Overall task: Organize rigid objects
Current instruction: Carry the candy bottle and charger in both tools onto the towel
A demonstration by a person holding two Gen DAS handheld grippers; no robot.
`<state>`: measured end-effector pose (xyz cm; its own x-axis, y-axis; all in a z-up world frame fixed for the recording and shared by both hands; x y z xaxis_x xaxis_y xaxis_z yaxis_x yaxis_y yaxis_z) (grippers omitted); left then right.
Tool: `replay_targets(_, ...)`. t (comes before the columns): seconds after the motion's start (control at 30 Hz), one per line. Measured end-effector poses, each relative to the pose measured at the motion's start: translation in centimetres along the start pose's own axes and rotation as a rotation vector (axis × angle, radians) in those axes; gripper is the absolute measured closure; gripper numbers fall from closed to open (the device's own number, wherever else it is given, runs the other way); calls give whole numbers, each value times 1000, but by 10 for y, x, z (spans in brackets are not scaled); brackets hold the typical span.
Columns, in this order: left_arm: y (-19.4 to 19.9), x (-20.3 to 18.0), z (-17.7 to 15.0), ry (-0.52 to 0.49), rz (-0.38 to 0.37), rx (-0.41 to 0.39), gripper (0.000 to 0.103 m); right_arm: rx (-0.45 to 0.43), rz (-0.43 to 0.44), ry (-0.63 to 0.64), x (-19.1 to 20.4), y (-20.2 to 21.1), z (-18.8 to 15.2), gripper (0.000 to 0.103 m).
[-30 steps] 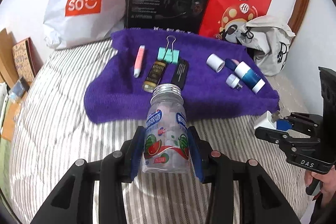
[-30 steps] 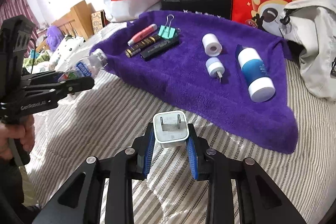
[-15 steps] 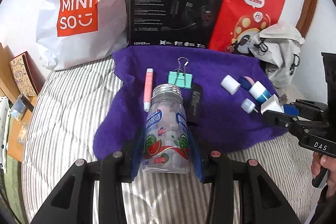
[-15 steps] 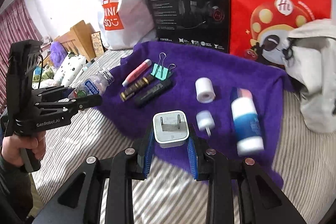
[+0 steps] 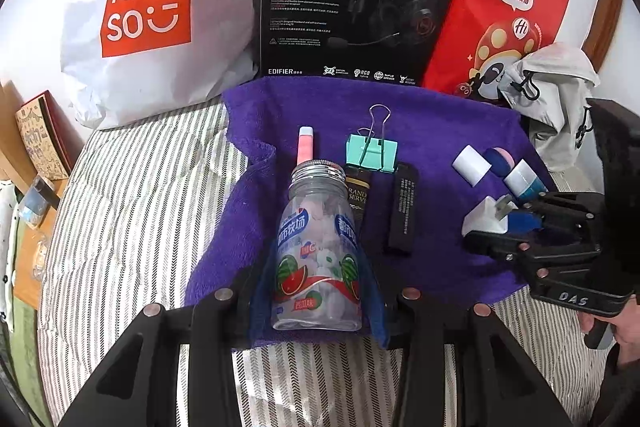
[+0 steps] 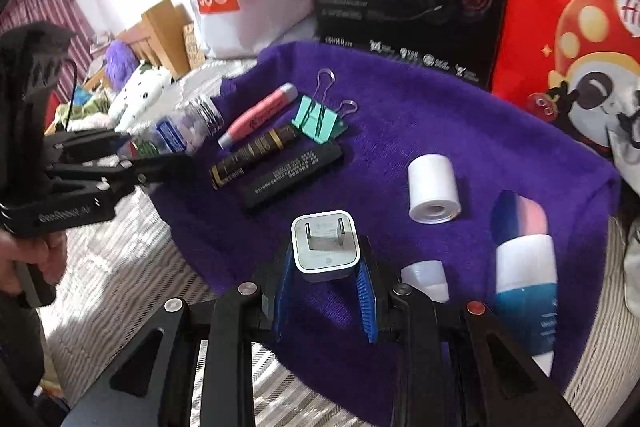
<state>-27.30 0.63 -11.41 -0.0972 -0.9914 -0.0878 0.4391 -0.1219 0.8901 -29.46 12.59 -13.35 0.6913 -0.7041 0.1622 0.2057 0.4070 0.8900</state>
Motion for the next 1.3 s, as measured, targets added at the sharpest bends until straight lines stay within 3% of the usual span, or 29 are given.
replay_targets(0.27, -6, -16, 7, -39, -49, -1, 64, 19, -66, 29, -11, 3, -11, 74)
replay_targets(0.73, -23, -69, 11, -170, -123, 35, 64, 18, -120, -32, -47, 19, -29, 74)
replay_targets(1.3, -38, -96, 14, -347, -98, 65, 64, 18, -136, 68, -50, 18, -35, 74)
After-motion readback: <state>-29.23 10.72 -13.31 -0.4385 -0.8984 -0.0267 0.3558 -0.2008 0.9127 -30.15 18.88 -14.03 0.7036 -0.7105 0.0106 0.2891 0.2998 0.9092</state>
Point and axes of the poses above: each gripper's, at about its wrist camera, not at the fingertips, and y roughly against the way its jaws point, x to its left, z to its top, the point moved 8 cm from there along -y, roughly the way its jaws point, and after that the axes turned 9 degrees about x, right-handed, at the moved point
